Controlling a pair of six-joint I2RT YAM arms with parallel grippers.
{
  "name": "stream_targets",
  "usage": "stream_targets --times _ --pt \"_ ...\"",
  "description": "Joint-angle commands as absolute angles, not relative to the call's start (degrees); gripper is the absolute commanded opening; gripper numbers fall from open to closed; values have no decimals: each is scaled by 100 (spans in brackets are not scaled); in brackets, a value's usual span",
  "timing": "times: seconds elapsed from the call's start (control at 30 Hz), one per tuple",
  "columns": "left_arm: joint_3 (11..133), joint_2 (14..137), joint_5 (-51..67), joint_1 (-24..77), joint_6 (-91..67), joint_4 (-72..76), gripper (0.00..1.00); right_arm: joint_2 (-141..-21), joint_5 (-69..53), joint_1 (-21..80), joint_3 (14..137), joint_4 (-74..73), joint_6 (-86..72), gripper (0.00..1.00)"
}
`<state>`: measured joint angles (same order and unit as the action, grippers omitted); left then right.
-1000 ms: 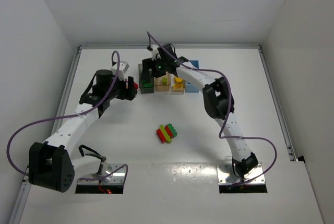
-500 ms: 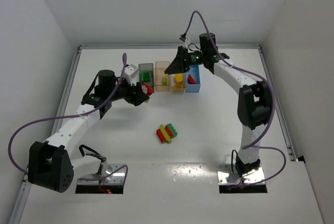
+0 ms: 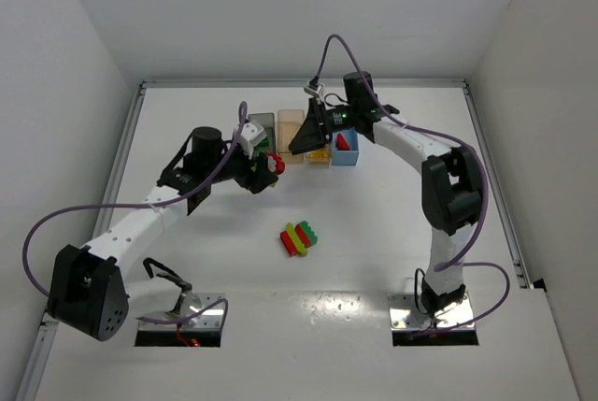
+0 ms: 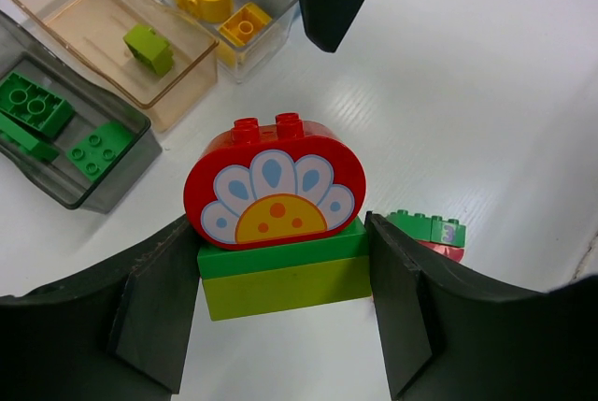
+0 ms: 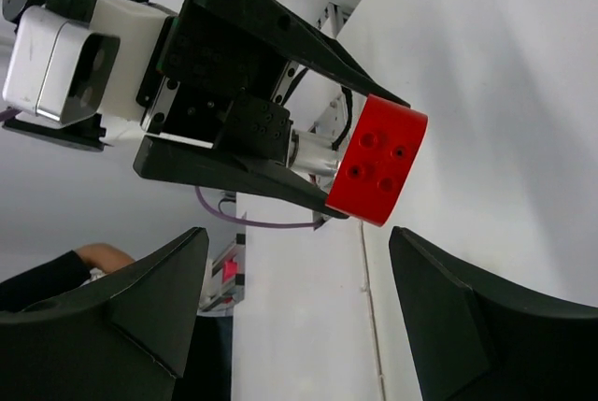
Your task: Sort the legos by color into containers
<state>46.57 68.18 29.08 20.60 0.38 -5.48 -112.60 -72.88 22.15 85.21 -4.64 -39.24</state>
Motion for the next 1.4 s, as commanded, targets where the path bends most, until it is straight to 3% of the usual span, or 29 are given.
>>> stream_targets --times 0.0,0.43,0.57,0.6,0.63,0.7,0.73,0.83,1.23,1.37 --pt "5018 6829 2874 2258 193 -211 5 -11355 -7374 2197 8736 -308 -3999 78" --pt "5520 7189 2716 2637 299 -211 5 -11584 -7119 2355 8867 -633 -3665 78" --pt "5581 7303 2663 2698 352 -211 5 -11637 -7119 2408 8921 -686 -3595 71" --pt "5581 7304 2663 2698 352 -263 5 -11637 -7119 2408 8973 -686 -3525 66" --pt "5581 7365 2663 2698 352 -264 5 -11637 -7119 2408 8974 -764 -3437 50" --pt "5581 7365 2611 2698 352 -264 5 -11637 -7119 2408 8974 -843 -3358 34" --pt "5581 7417 2610 2698 352 -264 5 -11637 -7119 2408 8974 -844 -3357 17" --pt "5581 7418 2610 2698 352 -264 5 -11566 -7014 2408 8912 -1036 -3087 0" --pt "4781 7154 2540 2698 352 -378 5 -10828 -5767 1258 8964 -2152 -1760 0" --pt "4781 7154 2470 2698 352 -378 5 -10880 -4190 915 9097 -2531 -1066 0"
